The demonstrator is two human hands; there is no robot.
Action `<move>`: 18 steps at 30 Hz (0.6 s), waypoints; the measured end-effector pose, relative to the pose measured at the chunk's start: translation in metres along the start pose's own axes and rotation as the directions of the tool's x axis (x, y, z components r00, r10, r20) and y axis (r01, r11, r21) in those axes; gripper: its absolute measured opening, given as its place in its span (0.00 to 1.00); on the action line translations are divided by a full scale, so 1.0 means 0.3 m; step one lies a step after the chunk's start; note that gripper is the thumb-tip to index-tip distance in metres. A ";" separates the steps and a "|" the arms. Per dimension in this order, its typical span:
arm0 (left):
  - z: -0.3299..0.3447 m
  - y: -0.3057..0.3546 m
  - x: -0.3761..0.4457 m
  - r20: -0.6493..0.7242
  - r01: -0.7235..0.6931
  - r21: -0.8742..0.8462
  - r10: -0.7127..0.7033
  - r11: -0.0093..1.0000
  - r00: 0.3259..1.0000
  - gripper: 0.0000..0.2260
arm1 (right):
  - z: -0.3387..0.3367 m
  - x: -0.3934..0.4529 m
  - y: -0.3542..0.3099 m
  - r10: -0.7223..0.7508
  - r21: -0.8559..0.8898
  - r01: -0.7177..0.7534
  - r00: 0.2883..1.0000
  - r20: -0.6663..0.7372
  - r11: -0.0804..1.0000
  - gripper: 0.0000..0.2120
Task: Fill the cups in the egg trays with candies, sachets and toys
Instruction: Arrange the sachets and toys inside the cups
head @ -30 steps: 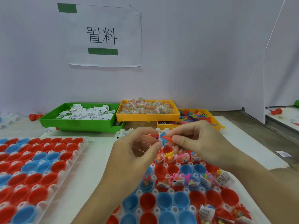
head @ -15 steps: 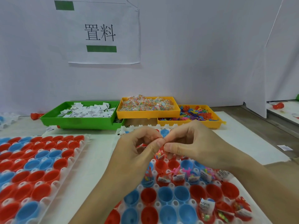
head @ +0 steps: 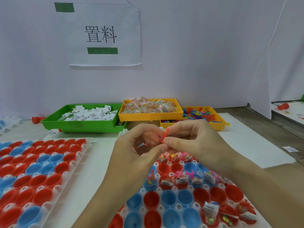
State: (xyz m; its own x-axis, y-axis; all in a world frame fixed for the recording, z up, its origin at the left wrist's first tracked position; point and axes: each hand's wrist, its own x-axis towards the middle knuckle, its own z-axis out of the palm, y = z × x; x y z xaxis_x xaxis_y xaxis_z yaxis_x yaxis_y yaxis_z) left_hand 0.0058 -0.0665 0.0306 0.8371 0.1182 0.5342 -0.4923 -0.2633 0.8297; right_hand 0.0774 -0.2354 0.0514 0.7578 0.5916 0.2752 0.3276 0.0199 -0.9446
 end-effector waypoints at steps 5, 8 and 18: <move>0.000 0.004 0.002 -0.019 0.007 0.053 -0.006 0.999 1.000 0.11 | -0.008 -0.002 -0.002 0.023 -0.033 -0.022 0.998 0.053 0.999 0.06; -0.001 0.000 0.001 -0.021 0.002 0.088 -0.001 0.996 1.000 0.12 | -0.017 -0.003 -0.013 0.032 -0.066 -0.026 0.996 0.083 0.997 0.08; 0.001 0.007 -0.006 0.064 -0.092 0.241 0.079 0.966 0.995 0.10 | -0.067 0.000 -0.032 -0.018 -0.238 0.035 0.997 0.075 0.971 0.04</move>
State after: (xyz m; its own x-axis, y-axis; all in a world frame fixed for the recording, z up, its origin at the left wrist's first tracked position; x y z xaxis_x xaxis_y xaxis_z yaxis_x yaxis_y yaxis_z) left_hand 0.0033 -0.0676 0.0314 0.8093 0.0360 0.5862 -0.4948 -0.4961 0.7135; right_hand 0.0857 -0.2518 0.0640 0.7072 0.6502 0.2777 0.4790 -0.1517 -0.8646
